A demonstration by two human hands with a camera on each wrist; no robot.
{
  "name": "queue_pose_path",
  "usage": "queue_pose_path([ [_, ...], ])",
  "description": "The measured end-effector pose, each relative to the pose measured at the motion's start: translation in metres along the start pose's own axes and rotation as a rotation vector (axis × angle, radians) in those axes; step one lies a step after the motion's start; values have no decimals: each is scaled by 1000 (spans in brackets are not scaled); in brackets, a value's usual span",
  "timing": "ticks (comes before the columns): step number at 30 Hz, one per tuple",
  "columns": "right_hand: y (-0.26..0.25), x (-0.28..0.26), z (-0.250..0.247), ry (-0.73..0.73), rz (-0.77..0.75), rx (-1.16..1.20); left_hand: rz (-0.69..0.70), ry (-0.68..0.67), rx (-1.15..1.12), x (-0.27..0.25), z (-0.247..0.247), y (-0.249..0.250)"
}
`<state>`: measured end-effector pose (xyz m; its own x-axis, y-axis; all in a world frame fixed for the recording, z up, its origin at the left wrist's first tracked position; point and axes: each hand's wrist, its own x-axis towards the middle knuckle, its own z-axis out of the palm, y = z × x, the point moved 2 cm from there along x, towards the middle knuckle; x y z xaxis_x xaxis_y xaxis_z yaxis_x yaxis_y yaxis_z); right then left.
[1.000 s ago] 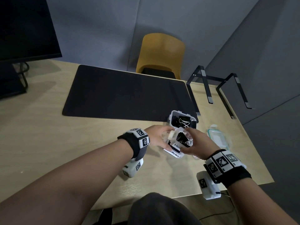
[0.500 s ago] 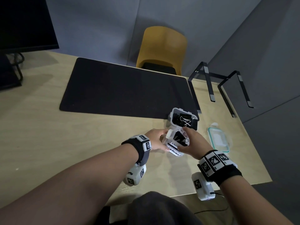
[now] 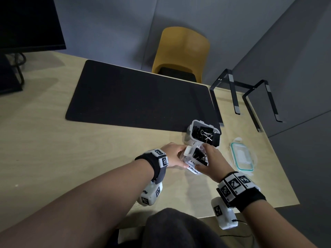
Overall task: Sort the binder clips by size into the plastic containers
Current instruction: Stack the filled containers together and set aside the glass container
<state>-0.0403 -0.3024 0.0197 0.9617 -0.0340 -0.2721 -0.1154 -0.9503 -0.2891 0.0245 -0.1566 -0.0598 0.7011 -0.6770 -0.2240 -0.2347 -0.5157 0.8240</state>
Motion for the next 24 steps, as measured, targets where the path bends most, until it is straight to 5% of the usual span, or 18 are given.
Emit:
queue_pose_path([
  [10, 2, 1, 12, 67, 68, 52, 27, -9, 89, 0, -2, 3],
  [14, 0, -1, 17, 92, 57, -120, -21, -59, 103, -1, -2, 3],
  [24, -8, -5, 14, 120, 95, -333, -115, 19, -563, -10, -14, 7],
])
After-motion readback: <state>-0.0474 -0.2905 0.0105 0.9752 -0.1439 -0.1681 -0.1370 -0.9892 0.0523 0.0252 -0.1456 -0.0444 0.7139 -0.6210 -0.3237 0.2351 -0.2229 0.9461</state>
